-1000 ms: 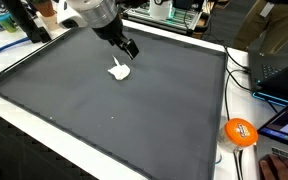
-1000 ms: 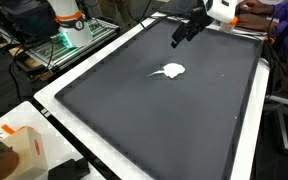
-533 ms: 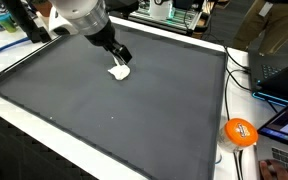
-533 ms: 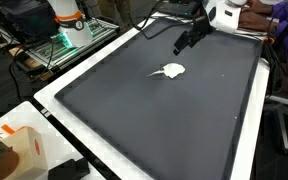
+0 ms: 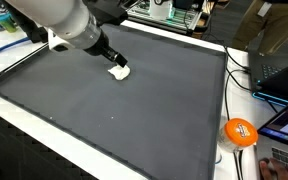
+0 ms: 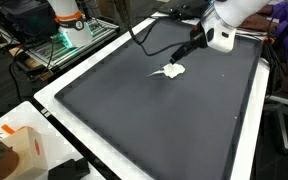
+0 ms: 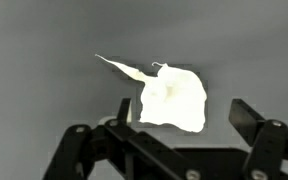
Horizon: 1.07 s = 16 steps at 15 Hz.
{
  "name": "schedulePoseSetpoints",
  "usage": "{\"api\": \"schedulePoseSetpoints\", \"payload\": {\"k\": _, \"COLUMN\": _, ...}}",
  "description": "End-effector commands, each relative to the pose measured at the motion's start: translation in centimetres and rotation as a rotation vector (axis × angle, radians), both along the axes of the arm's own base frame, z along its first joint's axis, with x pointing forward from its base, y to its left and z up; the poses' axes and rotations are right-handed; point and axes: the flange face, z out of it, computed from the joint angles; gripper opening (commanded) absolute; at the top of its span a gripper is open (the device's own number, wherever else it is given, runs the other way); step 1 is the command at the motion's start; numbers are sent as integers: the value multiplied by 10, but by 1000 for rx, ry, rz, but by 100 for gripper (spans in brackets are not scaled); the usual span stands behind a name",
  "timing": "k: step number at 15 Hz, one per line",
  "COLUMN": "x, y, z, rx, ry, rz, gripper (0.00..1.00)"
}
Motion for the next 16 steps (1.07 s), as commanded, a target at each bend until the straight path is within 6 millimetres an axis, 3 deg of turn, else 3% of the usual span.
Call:
{"api": "schedulePoseSetpoints", "payload": {"k": 1, "x": 2, "y": -1, "z": -7, "rx": 28, "ry": 97, "rz": 13, "gripper": 100}}
{"api": "schedulePoseSetpoints", "payload": {"k": 9, "x": 9, "y": 3, "z": -12, "rx": 72, "ry": 164, "rz": 10, "gripper": 100}}
{"api": "schedulePoseSetpoints", "payload": {"k": 16, "x": 24, "y": 6, "z": -20, "rx": 95, "ry": 98, "rz": 8, "gripper": 100}}
